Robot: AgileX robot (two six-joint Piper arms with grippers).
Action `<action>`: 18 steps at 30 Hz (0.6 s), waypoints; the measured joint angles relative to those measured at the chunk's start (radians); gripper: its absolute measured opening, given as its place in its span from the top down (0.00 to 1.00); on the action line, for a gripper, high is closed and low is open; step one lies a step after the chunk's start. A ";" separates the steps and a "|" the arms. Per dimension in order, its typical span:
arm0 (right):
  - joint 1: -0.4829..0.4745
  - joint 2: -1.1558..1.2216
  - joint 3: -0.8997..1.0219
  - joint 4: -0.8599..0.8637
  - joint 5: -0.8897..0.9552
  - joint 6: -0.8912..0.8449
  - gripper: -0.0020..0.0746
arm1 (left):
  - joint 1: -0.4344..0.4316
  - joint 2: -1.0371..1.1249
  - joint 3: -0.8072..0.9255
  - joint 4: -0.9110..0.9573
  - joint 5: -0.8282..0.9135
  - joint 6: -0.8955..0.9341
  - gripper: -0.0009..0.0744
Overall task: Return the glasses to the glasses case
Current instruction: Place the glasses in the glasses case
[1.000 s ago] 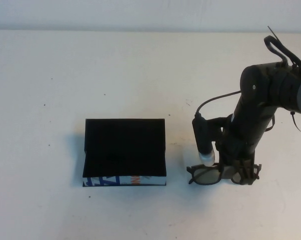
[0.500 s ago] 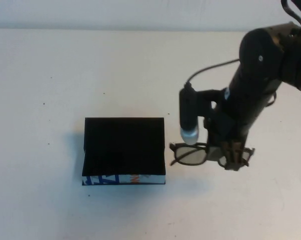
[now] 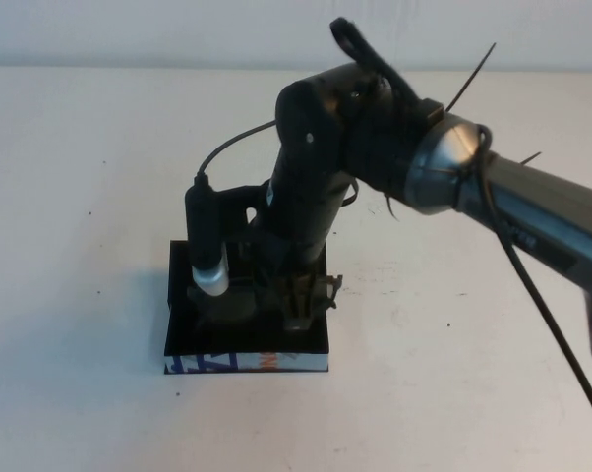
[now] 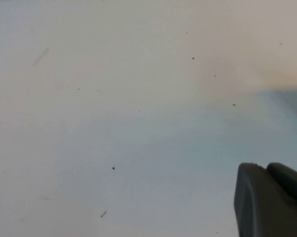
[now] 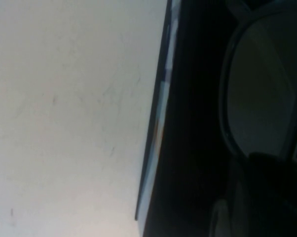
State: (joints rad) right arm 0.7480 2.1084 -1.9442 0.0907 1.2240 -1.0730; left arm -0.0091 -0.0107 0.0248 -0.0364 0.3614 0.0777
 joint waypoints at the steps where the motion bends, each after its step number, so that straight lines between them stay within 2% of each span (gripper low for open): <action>1: 0.004 0.019 -0.018 0.001 0.000 0.000 0.93 | 0.000 0.000 0.000 0.000 0.000 0.000 0.99; 18: 0.016 0.114 -0.070 0.030 0.002 -0.016 0.93 | 0.000 0.000 0.000 0.000 0.000 0.000 0.99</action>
State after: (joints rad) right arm 0.7643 2.2224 -2.0138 0.1207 1.2257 -1.0891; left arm -0.0091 -0.0107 0.0248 -0.0364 0.3614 0.0777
